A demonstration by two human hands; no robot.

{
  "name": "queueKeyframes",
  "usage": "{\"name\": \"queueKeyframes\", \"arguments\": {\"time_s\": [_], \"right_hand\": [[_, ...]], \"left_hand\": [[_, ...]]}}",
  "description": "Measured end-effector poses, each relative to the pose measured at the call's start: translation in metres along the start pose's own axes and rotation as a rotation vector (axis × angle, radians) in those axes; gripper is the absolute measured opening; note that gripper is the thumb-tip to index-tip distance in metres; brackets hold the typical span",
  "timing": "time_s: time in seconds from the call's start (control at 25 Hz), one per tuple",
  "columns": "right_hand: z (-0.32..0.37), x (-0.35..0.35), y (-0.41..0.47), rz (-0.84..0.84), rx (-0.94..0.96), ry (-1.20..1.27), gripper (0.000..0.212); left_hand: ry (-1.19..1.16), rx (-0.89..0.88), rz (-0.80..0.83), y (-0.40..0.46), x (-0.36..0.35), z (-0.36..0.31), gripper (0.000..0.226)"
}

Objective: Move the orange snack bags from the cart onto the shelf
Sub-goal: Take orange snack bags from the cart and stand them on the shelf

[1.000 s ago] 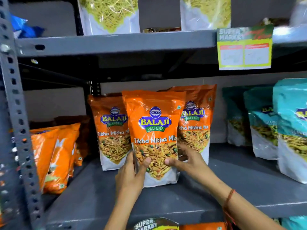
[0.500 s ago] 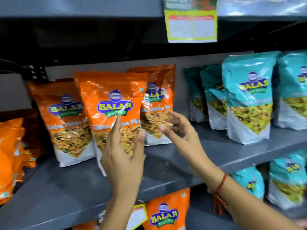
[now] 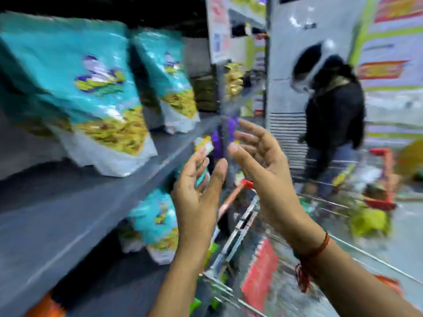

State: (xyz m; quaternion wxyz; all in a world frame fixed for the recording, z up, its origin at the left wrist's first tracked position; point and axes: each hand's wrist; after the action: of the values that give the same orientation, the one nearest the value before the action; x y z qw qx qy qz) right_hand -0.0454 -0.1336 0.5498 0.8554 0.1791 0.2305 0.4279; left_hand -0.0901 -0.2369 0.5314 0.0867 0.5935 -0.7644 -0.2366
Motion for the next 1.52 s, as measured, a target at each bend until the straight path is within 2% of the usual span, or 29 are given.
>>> {"name": "queueKeyframes", "arguments": {"time_s": [0.12, 0.28, 0.4, 0.48, 0.64, 0.72, 0.84, 1.0, 1.12, 1.24, 1.36, 1.52], "right_hand": [[-0.014, 0.106, -0.002, -0.168, -0.07, -0.133, 0.049], [-0.058, 0.27, -0.031, -0.409, -0.251, -0.334, 0.045], [-0.122, 0.372, -0.083, -0.528, -0.518, -0.481, 0.046], [-0.183, 0.436, -0.13, -0.569, -0.771, -0.56, 0.053], [-0.294, 0.515, -0.235, -0.508, -1.313, -0.662, 0.074], [-0.326, 0.525, -0.271, -0.315, -1.406, -0.802, 0.087], [-0.365, 0.543, -0.303, -0.191, -1.48, -0.733, 0.092], [-0.378, 0.552, -0.311, -0.253, -1.499, -0.492, 0.088], [-0.375, 0.555, -0.316, -0.34, -1.517, -0.48, 0.087], [-0.368, 0.542, -0.313, -0.338, -1.502, -0.46, 0.086], [-0.355, 0.517, -0.294, -0.344, -1.451, -0.412, 0.077], [-0.315, 0.455, -0.241, -0.3, -1.246, -0.399, 0.077]], "left_hand": [[-0.096, 0.208, 0.241, -0.021, -0.085, 0.061, 0.04], [-0.034, 0.607, 0.532, -0.08, -0.189, 0.185, 0.05], [0.094, 0.843, 0.617, -0.131, -0.229, 0.286, 0.049], [0.211, 1.006, 0.711, -0.173, -0.248, 0.357, 0.059], [0.479, 1.296, 0.881, -0.259, -0.258, 0.476, 0.077], [0.52, 1.387, 0.923, -0.284, -0.258, 0.504, 0.086], [0.404, 1.521, 1.034, -0.311, -0.264, 0.542, 0.085], [0.388, 1.549, 1.098, -0.321, -0.269, 0.563, 0.064], [0.362, 1.551, 1.097, -0.325, -0.265, 0.561, 0.068], [0.336, 1.551, 1.097, -0.314, -0.256, 0.544, 0.066], [0.346, 1.451, 1.085, -0.289, -0.243, 0.524, 0.067], [0.333, 1.189, 1.042, -0.22, -0.208, 0.459, 0.06]]}}
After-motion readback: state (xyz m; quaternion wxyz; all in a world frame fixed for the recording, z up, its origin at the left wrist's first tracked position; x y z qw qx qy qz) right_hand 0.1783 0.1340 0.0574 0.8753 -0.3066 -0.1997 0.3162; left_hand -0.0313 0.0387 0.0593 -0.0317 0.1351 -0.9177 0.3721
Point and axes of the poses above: each hand's wrist, its own y-axis towards the middle knuckle, its own x-axis out of the back of the hand, z = x × y, and after that the axes turned 3 degrees about -z, right-handed
